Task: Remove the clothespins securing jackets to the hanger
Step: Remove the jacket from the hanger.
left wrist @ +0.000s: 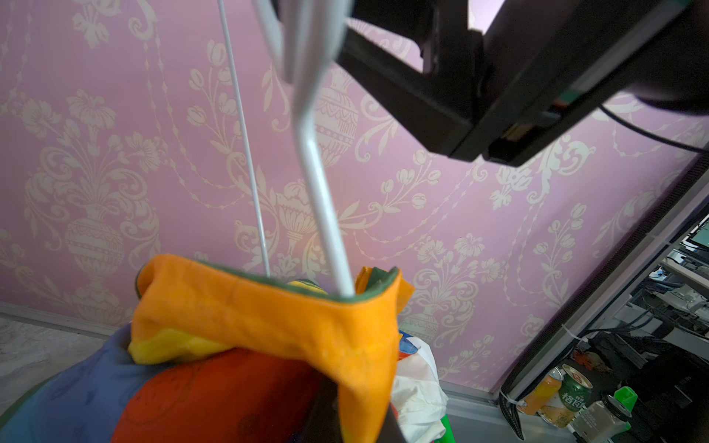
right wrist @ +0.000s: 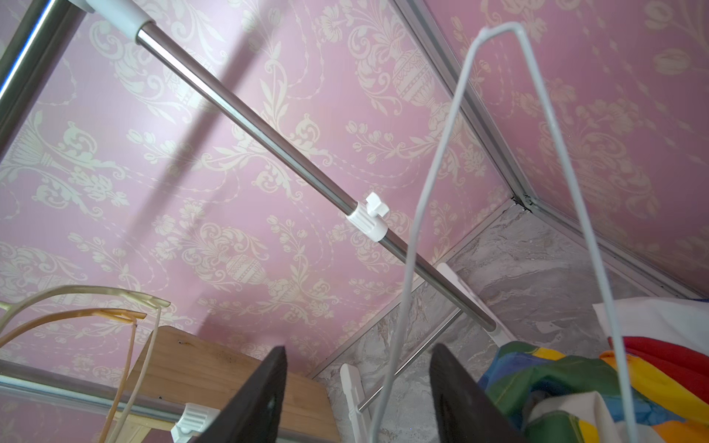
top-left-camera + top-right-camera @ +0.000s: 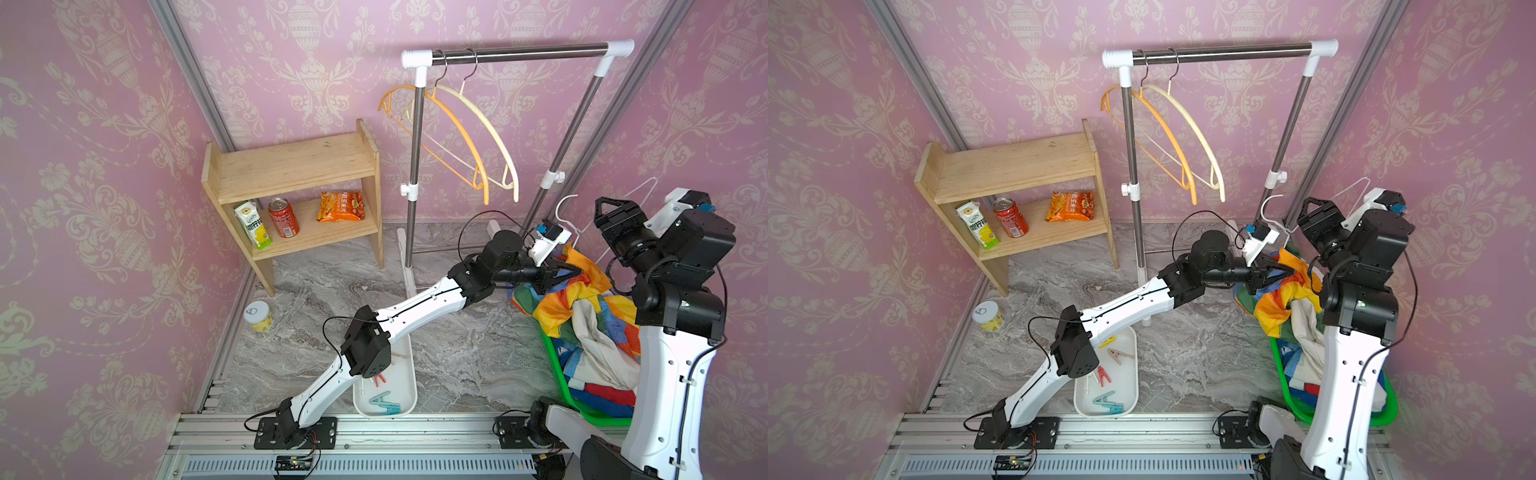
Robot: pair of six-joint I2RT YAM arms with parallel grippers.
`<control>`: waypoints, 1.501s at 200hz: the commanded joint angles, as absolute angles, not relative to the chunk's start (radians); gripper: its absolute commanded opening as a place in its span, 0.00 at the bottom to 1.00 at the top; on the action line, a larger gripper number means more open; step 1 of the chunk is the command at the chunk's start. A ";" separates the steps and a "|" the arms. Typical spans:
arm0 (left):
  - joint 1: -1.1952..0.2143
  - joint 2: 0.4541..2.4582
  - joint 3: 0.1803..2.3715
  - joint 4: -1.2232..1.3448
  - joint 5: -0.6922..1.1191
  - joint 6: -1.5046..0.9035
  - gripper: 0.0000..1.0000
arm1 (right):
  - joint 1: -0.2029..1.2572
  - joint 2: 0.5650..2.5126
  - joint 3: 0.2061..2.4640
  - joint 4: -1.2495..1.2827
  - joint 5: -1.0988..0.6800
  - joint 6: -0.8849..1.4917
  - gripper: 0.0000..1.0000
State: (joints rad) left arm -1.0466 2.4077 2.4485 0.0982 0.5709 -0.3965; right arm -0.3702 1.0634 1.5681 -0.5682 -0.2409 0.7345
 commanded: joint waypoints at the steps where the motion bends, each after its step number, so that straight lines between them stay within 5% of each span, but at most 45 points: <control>1: -1.054 2.318 2.438 0.163 0.577 -0.355 0.00 | -0.372 1.054 1.559 -0.609 -0.226 0.750 0.63; 52: -1.054 2.311 2.431 0.162 0.593 -0.343 0.00 | -0.402 1.060 1.517 -0.569 -0.324 0.831 0.67; 88: -1.053 2.360 2.506 0.132 0.617 -0.364 0.00 | -0.402 1.071 1.494 -0.475 -0.383 0.873 0.54; 102: -1.053 2.360 2.503 0.132 0.618 -0.364 0.00 | -0.402 1.072 1.491 -0.454 -0.402 0.879 0.41; 128: -1.050 2.359 2.503 0.121 0.623 -0.355 0.00 | -0.402 1.085 1.497 -0.473 -0.414 0.882 0.00; 165: -1.041 2.345 2.471 0.130 0.629 -0.374 0.05 | -0.404 1.076 1.520 -0.536 -0.304 0.822 0.00; 226: -1.040 2.322 2.355 0.176 0.626 -0.414 0.38 | -0.428 1.105 1.651 -0.606 -0.180 0.750 0.00; 243: -1.040 2.330 2.331 0.221 0.619 -0.450 0.31 | -0.431 1.099 1.658 -0.607 -0.174 0.755 0.00; 266: -1.041 2.335 2.313 0.255 0.608 -0.478 0.00 | -0.437 1.091 1.680 -0.628 -0.153 0.747 0.00; 300: -1.042 2.327 2.309 0.236 0.603 -0.466 0.00 | -0.443 1.089 1.766 -0.690 -0.161 0.703 0.00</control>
